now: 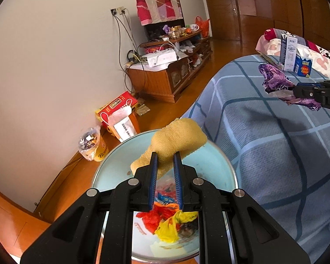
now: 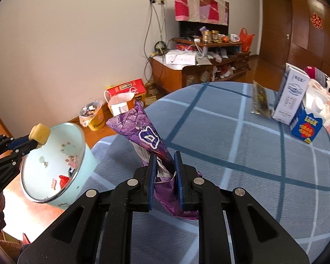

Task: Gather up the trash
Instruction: 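Carry the yellow sponge and purple wrappers over the teal bin with both tools, then open the left tool over the bin while the right tool drops the purple wrappers in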

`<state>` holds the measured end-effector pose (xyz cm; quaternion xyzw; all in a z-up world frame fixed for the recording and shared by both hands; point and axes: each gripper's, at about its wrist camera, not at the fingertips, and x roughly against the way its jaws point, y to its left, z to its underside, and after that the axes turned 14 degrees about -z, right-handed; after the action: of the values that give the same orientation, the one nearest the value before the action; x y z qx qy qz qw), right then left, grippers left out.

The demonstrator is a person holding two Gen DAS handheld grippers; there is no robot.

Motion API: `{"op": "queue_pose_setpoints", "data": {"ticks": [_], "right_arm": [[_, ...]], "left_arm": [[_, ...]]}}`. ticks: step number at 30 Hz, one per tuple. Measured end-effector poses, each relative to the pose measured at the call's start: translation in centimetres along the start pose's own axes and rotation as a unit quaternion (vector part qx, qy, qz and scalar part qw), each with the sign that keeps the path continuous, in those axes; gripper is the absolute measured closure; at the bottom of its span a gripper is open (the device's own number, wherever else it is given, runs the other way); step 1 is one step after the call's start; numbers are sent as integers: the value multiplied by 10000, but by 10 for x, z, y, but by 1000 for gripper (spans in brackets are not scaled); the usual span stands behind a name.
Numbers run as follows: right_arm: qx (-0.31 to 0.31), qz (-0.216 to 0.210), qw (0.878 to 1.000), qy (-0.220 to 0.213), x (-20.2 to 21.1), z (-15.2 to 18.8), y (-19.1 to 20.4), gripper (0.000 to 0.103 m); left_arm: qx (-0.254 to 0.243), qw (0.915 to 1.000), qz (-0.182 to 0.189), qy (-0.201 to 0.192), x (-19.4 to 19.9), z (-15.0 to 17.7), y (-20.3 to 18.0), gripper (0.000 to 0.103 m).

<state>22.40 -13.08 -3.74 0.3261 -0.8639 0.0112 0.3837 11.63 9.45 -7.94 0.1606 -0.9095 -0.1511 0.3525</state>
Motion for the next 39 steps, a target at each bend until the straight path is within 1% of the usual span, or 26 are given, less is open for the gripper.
{"op": "queue_pose_setpoints", "data": {"ticks": [8,18,30,39], "right_arm": [[246,-184,9995,82,-7,1,31,86],[522,-372,9977,226,-22,-1,65,86],[804,-540,9945,409,-41,-1,99,86],[984,-671,9917,488,-48,-3,119,86]], "left_arm": [[33,9999,-129,53,3,13,18,89],[171,9990,-347,210,-4,31,46,89],[345,9974,-538,346,-8,43,69,89],[488,9966,-563,363,-10,43,76,88]]}}
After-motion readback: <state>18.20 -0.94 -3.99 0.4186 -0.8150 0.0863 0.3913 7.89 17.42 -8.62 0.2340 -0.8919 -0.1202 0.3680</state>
